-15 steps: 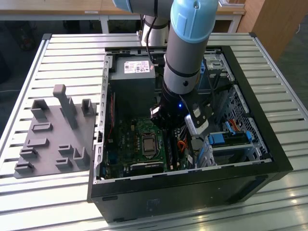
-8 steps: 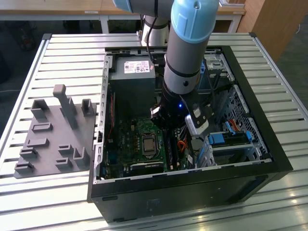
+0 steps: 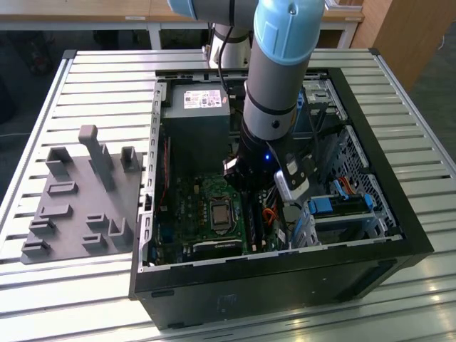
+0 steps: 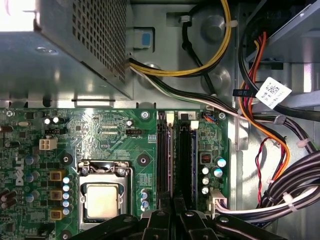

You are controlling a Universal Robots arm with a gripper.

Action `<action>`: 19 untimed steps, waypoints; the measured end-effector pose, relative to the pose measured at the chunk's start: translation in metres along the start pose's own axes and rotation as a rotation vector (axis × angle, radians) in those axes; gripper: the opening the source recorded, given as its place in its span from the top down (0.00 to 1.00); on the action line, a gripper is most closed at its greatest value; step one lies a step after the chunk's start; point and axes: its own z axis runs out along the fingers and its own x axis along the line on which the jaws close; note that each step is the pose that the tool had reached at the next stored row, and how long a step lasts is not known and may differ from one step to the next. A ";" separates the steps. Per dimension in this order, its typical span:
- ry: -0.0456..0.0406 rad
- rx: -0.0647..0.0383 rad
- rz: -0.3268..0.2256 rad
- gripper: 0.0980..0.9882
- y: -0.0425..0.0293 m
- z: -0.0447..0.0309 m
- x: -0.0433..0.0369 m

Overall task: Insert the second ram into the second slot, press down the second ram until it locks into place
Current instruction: 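Press down the second ram until it locks into place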

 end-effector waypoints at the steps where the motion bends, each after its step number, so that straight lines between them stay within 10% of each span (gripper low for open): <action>1: 0.0000 0.000 0.001 0.96 0.0000 0.0003 0.0000; 19: -0.0003 0.000 0.010 0.96 -0.0003 0.0014 -0.0001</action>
